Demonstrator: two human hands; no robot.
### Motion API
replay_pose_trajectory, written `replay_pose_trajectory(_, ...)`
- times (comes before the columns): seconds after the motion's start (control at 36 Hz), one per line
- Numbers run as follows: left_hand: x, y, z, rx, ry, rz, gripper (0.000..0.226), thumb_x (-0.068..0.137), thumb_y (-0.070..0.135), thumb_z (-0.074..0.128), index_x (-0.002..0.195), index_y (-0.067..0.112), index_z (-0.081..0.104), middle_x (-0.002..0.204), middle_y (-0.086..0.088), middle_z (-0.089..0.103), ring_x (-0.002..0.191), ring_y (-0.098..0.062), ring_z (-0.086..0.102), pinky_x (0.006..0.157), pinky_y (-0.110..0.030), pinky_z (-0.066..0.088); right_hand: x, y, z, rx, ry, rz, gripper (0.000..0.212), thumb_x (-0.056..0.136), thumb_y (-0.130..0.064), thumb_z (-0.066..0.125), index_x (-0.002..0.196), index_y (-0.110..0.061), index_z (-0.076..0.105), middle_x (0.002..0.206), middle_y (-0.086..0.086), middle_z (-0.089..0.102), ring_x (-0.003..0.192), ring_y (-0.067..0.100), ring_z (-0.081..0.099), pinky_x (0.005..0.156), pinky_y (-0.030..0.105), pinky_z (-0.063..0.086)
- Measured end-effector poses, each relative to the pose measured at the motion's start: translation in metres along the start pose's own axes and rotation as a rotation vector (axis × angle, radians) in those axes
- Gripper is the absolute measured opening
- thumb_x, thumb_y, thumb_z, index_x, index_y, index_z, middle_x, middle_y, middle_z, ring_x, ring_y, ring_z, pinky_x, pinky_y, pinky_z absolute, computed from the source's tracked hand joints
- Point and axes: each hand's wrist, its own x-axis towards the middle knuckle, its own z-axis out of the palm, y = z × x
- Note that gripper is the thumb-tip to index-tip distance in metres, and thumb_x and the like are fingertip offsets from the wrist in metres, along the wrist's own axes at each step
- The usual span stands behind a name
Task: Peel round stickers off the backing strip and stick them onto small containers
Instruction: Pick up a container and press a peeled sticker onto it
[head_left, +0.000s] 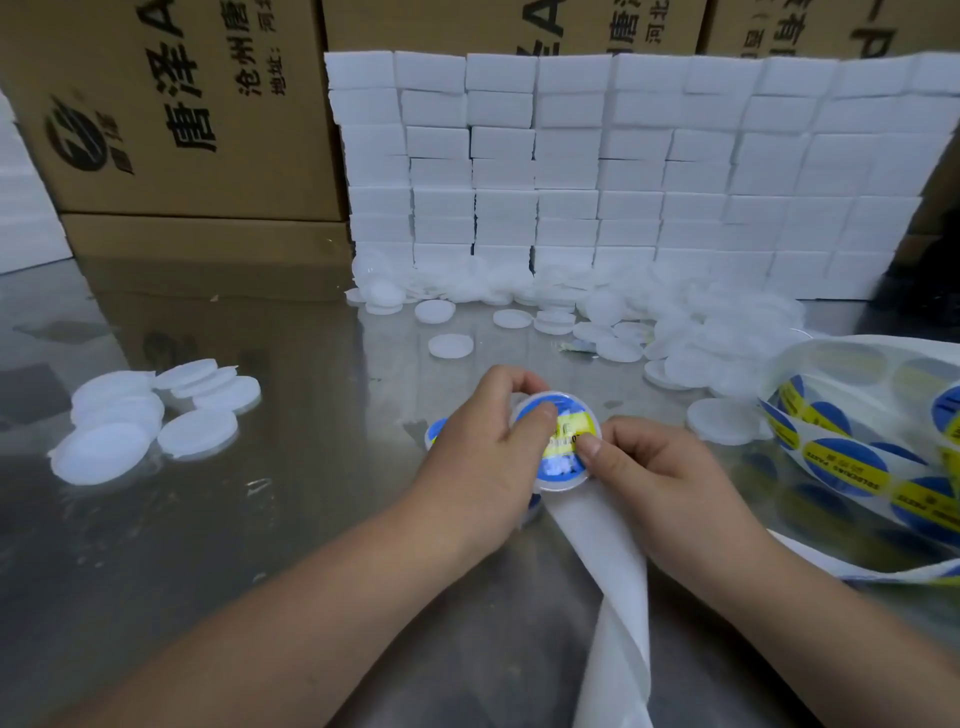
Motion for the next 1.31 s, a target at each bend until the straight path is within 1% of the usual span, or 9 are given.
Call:
replay_pose_trajectory(0.14,0.0032,-0.0015,-0.0003,0.05,-0.019,0.001,0.023,0.088,0.022,0.047,0.075,0.04,0.054,0.058,0.012,0.055,0.039,-0.005,0.044,0.044,-0.02,0.039,0.0007,-0.001,-0.0003,0.034,0.034,0.051,0.032,0.089,-0.023,0.054,0.076,0.005,0.061,0.067,0.016,0.053,0.063,0.02,0.042,0.061,0.036,0.033)
replay_pose_trajectory(0.19,0.0035,-0.0002,0.0017,0.032,-0.04,0.007,0.01,0.086,0.031,0.047,0.083,0.037,0.055,0.066,0.004,0.059,0.048,-0.011,0.048,0.051,-0.031,0.045,0.0003,-0.0014,0.0005,0.043,0.037,0.059,0.035,0.089,-0.025,0.054,0.076,0.007,0.059,0.068,0.016,0.052,0.064,0.02,0.041,0.062,0.037,0.033)
replay_pose_trajectory(0.28,0.003,0.0017,0.0016,0.057,-0.054,0.049,0.024,0.075,0.042,0.041,0.093,0.033,0.054,0.078,0.0,0.063,0.064,-0.02,0.056,0.069,-0.047,0.052,-0.0003,-0.0028,0.0009,0.061,0.06,0.061,0.046,0.083,-0.039,0.058,0.071,0.005,0.057,0.066,0.014,0.05,0.063,0.019,0.04,0.061,0.035,0.032)
replay_pose_trajectory(0.42,0.0008,0.0017,0.0022,0.098,-0.053,0.092,0.04,0.076,0.046,0.04,0.108,0.028,0.055,0.091,0.002,0.064,0.087,-0.021,0.06,0.083,-0.05,0.049,0.0,-0.0059,0.0001,0.052,0.109,0.091,0.059,0.067,-0.056,0.058,0.062,0.002,0.052,0.059,0.008,0.047,0.056,0.014,0.039,0.054,0.028,0.03)
replay_pose_trajectory(0.58,0.0027,-0.0001,-0.0005,0.086,-0.041,0.064,0.027,0.076,0.05,0.044,0.09,0.031,0.057,0.08,0.005,0.064,0.076,-0.019,0.06,0.072,-0.046,0.052,0.0002,-0.007,0.003,-0.063,0.12,0.039,0.051,0.075,-0.046,0.053,0.057,0.002,0.049,0.053,0.002,0.042,0.049,0.007,0.033,0.045,0.021,0.026)
replay_pose_trajectory(0.64,0.0028,-0.0013,-0.0024,0.076,-0.057,0.057,0.019,0.084,0.049,0.048,0.086,0.032,0.057,0.067,0.014,0.059,0.058,-0.008,0.053,0.059,-0.037,0.047,0.0005,-0.0051,0.0027,-0.079,0.117,0.041,0.045,0.084,-0.035,0.054,0.061,0.004,0.052,0.055,0.004,0.044,0.05,0.008,0.034,0.047,0.023,0.028)
replay_pose_trajectory(0.81,0.0037,-0.0007,-0.001,0.127,-0.073,0.022,0.008,0.083,0.03,0.051,0.08,0.037,0.054,0.062,0.012,0.054,0.046,-0.002,0.044,0.058,-0.027,0.041,-0.0001,-0.0015,0.0014,-0.018,0.109,0.065,0.039,0.087,-0.032,0.053,0.068,0.0,0.064,0.067,0.021,0.061,0.061,0.016,0.048,0.061,0.033,0.038)
replay_pose_trajectory(1.03,0.0041,-0.0011,0.0003,0.115,-0.076,0.028,0.026,0.063,0.029,0.039,0.081,0.036,0.056,0.068,0.008,0.058,0.06,-0.015,0.05,0.059,-0.037,0.045,-0.0002,-0.0018,0.0005,-0.013,0.113,0.071,0.046,0.088,-0.034,0.051,0.06,0.002,0.056,0.058,0.014,0.049,0.058,0.016,0.041,0.058,0.032,0.033)
replay_pose_trajectory(1.31,0.0015,-0.0012,-0.0014,0.194,-0.058,0.131,0.014,0.094,0.031,0.042,0.091,0.033,0.055,0.079,0.003,0.063,0.076,-0.019,0.058,0.073,-0.043,0.05,0.0024,-0.0007,0.0013,-0.132,0.136,0.037,0.051,0.083,-0.045,0.049,0.059,-0.001,0.056,0.049,-0.005,0.044,0.047,0.006,0.034,0.046,0.022,0.028)
